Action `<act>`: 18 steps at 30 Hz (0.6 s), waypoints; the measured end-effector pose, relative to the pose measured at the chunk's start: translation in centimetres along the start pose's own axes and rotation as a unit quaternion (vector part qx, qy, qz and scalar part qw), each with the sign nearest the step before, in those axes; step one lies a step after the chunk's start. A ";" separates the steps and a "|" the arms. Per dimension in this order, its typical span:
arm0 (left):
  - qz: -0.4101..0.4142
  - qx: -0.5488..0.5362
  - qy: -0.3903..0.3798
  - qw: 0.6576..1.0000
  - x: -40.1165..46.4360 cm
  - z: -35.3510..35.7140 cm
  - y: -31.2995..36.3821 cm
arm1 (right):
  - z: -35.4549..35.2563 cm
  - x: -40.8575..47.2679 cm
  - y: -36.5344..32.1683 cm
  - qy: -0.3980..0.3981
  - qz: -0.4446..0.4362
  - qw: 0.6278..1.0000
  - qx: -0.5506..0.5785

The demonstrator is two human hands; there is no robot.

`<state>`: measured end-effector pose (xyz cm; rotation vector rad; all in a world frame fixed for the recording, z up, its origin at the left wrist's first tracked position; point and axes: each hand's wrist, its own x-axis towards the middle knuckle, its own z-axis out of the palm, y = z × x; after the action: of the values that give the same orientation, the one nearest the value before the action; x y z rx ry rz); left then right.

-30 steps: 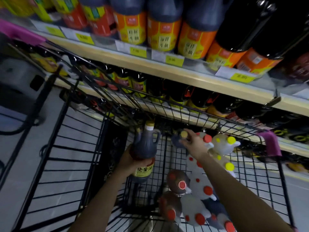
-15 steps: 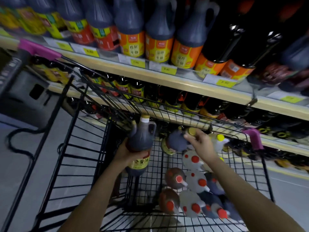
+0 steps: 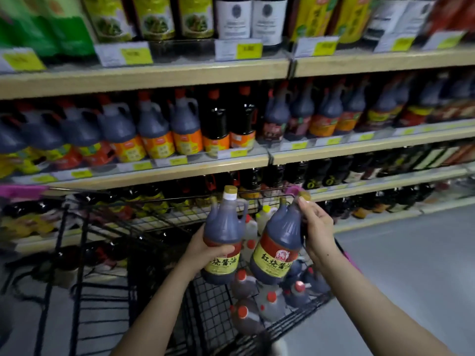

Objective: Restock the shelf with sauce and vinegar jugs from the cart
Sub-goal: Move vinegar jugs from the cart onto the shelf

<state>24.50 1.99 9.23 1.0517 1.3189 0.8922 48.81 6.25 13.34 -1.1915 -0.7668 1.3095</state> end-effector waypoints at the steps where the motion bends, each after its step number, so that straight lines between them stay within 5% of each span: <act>1: 0.000 0.006 -0.012 1.000 0.0 1.3 0.3 | -1.4 -0.6 -0.6 0.008 0.000 1.000 0.000; 18: 0.045 0.021 -0.130 0.990 -0.5 34.6 2.9 | -32.1 -5.4 -10.2 0.125 -0.024 0.992 -0.012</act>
<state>59.13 -0.70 10.73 1.2239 1.0821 0.7668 81.15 -4.45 15.30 -1.3199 -0.6259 1.0889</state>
